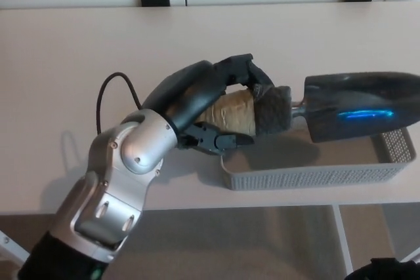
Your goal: The robot walks towards a desk on which a shovel is kept on the left hand side and a container is kept on the right hand side. The robot picks up the shovel using its left hand and places it in the container.
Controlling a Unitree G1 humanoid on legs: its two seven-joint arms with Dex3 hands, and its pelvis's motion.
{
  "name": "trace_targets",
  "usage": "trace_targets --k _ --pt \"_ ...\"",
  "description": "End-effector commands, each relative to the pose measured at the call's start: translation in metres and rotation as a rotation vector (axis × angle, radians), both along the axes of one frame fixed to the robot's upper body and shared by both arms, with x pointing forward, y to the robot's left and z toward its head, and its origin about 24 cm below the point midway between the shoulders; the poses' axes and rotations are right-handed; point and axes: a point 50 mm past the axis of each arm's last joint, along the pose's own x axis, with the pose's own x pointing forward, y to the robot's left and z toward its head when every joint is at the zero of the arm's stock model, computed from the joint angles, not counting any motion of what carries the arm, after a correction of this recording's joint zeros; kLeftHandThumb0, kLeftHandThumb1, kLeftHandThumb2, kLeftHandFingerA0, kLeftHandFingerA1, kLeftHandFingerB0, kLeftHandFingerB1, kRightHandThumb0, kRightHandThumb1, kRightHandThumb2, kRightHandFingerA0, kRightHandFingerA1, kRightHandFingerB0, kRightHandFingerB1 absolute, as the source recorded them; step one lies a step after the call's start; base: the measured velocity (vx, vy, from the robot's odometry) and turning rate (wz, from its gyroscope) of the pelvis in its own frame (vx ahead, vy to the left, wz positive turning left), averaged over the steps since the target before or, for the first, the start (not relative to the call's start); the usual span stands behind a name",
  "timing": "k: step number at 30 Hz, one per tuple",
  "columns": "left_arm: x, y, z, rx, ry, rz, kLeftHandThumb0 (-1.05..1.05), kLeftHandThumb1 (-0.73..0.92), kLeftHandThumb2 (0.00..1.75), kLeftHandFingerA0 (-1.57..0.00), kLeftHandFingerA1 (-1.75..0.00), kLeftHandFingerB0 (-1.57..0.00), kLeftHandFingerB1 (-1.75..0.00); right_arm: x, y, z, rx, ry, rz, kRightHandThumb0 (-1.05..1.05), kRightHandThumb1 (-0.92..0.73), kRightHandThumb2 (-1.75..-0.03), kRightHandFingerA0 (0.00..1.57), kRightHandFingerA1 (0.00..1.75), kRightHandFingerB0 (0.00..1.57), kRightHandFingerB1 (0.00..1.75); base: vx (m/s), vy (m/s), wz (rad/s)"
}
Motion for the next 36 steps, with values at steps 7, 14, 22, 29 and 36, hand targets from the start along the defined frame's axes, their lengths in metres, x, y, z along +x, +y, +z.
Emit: trace_targets --k 7,14,22,29,36 --pt "0.0 -0.004 -0.001 0.3 -0.203 0.011 -0.39 0.61 0.68 -0.83 -1.49 -0.64 -0.6 0.002 -0.005 0.003 -0.03 0.01 0.015 -0.44 -0.47 -0.55 0.96 0.5 0.73 0.46 0.0 0.0 0.0" --pt "0.005 0.0 -0.007 0.342 -0.186 0.031 -0.26 0.79 0.65 -0.71 -1.6 -0.65 -0.7 0.001 -0.004 0.002 -0.013 0.001 0.01 -0.42 -0.45 -0.55 0.94 0.5 0.72 0.47 0.0 0.0 0.0" --pt "0.012 0.006 -0.006 0.352 -0.183 0.073 -0.29 0.82 0.63 -0.66 -1.67 -0.6 -0.94 0.003 -0.004 0.004 -0.025 0.003 0.017 -0.45 -0.46 -0.55 0.96 0.5 0.72 0.46 0.0 0.0 0.0" --pt "0.013 0.005 -0.002 0.342 -0.177 0.081 -0.32 0.85 0.66 -0.7 -1.66 -0.67 -0.8 0.003 -0.004 0.004 -0.023 0.016 0.014 -0.45 -0.46 -0.55 0.96 0.5 0.72 0.46 0.0 0.0 0.0" --pt "0.008 -0.01 0.005 0.329 -0.093 -0.072 -0.55 0.66 0.6 -0.56 -0.5 -0.23 -0.29 0.006 -0.002 0.005 -0.042 0.019 0.022 -0.5 -0.39 -0.77 0.92 0.64 0.68 0.59 0.0 0.0 0.0"
